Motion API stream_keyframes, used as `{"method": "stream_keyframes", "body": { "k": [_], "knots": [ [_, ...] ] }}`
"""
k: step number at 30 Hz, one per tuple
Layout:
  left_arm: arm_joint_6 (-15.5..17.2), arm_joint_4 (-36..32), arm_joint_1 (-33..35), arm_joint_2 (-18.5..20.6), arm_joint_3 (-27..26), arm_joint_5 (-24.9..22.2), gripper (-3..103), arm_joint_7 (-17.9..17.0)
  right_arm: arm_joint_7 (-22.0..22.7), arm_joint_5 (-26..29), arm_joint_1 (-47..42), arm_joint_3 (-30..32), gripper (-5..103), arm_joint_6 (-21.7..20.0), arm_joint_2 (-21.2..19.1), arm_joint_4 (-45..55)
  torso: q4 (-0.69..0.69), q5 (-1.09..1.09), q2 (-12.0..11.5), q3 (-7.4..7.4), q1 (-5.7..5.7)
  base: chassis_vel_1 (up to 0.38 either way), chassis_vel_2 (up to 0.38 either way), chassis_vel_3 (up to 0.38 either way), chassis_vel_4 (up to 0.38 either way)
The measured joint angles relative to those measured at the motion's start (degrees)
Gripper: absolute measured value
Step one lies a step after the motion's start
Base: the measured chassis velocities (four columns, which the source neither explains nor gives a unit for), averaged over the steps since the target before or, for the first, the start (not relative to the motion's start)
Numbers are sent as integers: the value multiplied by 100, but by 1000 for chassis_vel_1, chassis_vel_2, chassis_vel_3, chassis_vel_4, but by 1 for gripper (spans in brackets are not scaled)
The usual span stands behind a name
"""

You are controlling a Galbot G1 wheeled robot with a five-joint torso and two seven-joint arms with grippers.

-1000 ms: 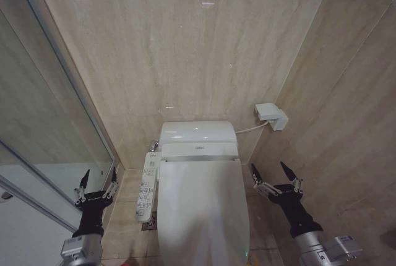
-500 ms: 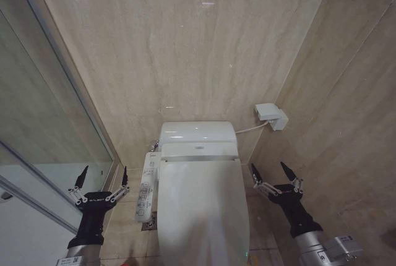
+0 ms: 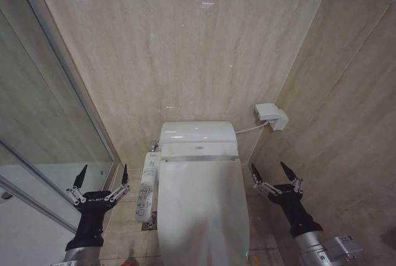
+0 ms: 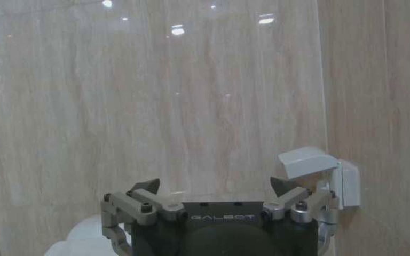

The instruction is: Open the toilet lid, clean the toilet bowl with a toilet brush, close the toilet lid, and flush.

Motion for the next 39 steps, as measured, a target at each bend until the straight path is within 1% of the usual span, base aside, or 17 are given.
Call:
{"method": "stream_keyframes", "body": {
  "k": [8,33,39],
  "knots": [
    [49,-36,-8,34,42,-24,100,-40,0,0,0,0,100,0,0,0,0,0,0,0,0,0,0,0,0],
    [55,-36,-12,37,44,-13,100,-34,0,0,0,0,100,0,0,0,0,0,0,0,2,0,0,0,0],
    [54,-35,-12,37,43,-12,100,-34,0,0,1,0,100,0,0,0,0,-1,-1,1,2,105,-97,-105,110]
  ]
}}
